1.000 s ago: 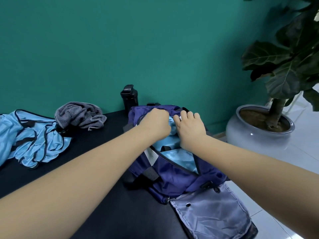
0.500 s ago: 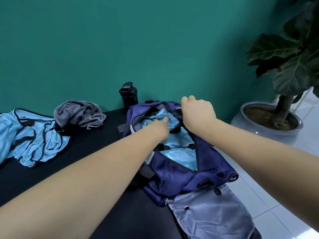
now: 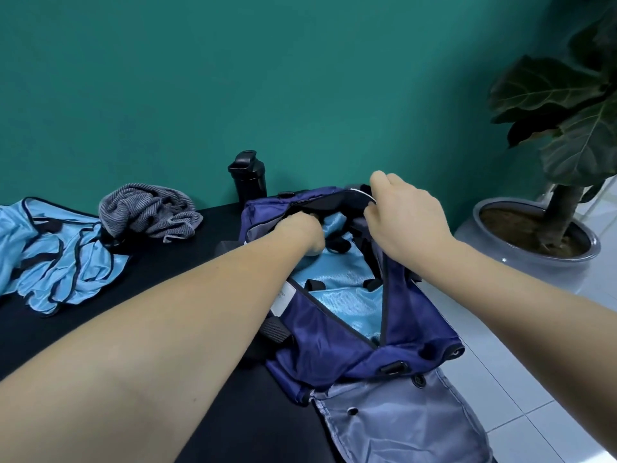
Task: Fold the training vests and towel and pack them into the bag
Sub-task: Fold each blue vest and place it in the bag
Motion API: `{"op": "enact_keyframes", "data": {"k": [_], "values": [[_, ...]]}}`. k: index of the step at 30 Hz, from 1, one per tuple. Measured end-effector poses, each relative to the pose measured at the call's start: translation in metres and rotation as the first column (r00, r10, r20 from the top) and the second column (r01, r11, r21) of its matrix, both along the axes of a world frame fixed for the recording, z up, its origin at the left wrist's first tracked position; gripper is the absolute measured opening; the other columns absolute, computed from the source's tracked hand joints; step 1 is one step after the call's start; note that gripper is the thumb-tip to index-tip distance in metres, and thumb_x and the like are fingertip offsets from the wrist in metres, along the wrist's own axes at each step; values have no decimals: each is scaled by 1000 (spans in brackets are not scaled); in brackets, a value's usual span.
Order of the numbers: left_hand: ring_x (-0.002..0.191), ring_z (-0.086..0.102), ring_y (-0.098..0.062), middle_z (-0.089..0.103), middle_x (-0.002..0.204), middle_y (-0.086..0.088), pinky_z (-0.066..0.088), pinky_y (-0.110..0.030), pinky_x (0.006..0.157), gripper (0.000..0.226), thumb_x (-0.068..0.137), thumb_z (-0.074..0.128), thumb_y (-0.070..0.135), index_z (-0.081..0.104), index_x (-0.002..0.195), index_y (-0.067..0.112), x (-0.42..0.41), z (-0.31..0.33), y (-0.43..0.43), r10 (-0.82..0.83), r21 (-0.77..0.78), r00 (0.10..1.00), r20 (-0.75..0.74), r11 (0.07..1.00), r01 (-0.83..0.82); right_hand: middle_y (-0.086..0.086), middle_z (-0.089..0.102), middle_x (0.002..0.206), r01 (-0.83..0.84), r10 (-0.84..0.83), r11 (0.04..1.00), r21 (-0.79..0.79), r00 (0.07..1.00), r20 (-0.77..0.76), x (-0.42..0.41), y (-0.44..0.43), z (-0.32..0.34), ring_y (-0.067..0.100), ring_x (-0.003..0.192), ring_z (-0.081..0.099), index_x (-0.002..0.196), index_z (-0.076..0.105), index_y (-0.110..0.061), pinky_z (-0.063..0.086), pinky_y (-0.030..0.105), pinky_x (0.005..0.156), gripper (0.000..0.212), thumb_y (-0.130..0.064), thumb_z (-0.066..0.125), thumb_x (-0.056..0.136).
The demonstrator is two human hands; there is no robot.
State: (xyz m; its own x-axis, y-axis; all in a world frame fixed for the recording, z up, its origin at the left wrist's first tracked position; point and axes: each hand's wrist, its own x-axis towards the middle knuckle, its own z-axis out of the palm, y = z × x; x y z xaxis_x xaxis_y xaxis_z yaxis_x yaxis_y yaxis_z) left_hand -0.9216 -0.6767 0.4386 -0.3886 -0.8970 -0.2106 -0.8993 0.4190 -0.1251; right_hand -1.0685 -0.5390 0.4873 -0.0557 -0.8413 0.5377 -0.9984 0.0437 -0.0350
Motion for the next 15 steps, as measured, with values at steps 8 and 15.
{"op": "enact_keyframes", "data": {"k": [8, 15], "values": [[130, 57, -40, 55, 151, -13, 51, -55, 105, 71, 101, 43, 20, 21, 167, 33, -4, -15, -3, -71, 57, 996, -55, 996, 74, 3, 47, 88, -22, 20, 1000, 14, 995, 99, 1, 3, 2, 37, 71, 48, 93, 39, -15, 36, 43, 61, 13, -22, 46, 101], [135, 54, -40, 58, 148, -13, 43, -61, 109, 49, 103, 45, 16, 51, 151, 14, -7, -4, 10, -55, 63, 998, 23, 997, 53, 2, 51, 85, -25, 17, 999, 48, 987, 159, -1, 13, 4, 36, 72, 50, 90, 41, -15, 45, 45, 65, 13, -24, 47, 97]]}}
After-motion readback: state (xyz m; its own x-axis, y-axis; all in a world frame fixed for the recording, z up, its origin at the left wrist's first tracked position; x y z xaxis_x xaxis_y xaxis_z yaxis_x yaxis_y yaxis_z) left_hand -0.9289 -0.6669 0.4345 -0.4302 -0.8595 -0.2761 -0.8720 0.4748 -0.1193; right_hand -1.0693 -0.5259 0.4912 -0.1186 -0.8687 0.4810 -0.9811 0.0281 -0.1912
